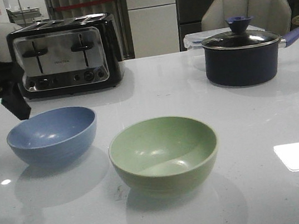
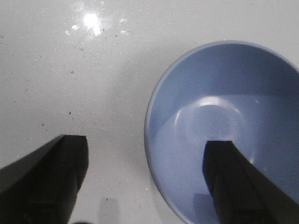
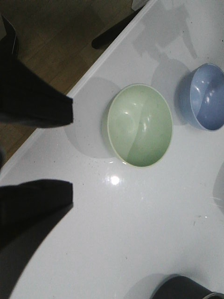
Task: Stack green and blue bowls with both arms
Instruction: 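Lower the left gripper onto the rim of the light blue bowl and grasp, then lift the blue bowl and carry it over the green bowl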
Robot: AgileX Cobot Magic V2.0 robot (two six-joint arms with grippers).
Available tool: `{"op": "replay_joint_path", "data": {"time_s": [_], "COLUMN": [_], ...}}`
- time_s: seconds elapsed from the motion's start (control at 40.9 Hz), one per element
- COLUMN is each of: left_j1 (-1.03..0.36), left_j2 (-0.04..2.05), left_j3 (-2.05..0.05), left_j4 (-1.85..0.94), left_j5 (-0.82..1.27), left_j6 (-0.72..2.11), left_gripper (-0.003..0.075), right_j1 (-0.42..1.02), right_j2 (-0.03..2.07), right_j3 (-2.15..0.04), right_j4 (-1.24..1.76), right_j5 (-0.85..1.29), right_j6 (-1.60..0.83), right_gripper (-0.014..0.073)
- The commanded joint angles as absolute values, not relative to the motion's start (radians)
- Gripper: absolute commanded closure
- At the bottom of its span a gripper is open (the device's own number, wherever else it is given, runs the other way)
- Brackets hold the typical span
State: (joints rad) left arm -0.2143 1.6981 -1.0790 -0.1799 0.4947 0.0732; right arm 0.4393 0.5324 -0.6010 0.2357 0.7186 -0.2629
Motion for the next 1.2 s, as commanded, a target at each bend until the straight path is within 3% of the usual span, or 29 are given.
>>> {"op": "replay_joint_path", "data": {"time_s": [0.0, 0.171, 0.465, 0.611, 0.929, 1.174], "left_j1": [-0.212, -0.212, -0.212, -0.212, -0.236, -0.354], "left_j2": [1.715, 1.780, 1.784, 1.782, 1.623, 1.481], "left_j3": [-1.129, -1.140, -1.140, -1.140, -1.140, -1.147], "left_j4": [-0.197, -0.197, -0.197, -0.197, -0.197, -0.197], "left_j5": [0.426, 0.407, 0.413, 0.430, 0.523, 0.541], "left_j6": [0.063, 0.063, 0.063, 0.063, 0.075, 0.102], "left_gripper": [0.0159, 0.0178, 0.0507, 0.0631, 0.0627, 0.0627], "right_j1": [0.436, 0.436, 0.436, 0.436, 0.436, 0.436], "right_j2": [0.535, 0.535, 0.535, 0.535, 0.535, 0.535], "right_j3": [-0.628, -0.628, -0.628, -0.628, -0.628, -0.628], "right_j4": [0.249, 0.249, 0.249, 0.249, 0.249, 0.249], "right_j5": [0.647, 0.647, 0.647, 0.647, 0.647, 0.647], "right_j6": [-0.278, -0.278, -0.278, -0.278, -0.278, -0.278], "right_gripper": [0.0193, 0.0193, 0.0193, 0.0193, 0.0193, 0.0193]}}
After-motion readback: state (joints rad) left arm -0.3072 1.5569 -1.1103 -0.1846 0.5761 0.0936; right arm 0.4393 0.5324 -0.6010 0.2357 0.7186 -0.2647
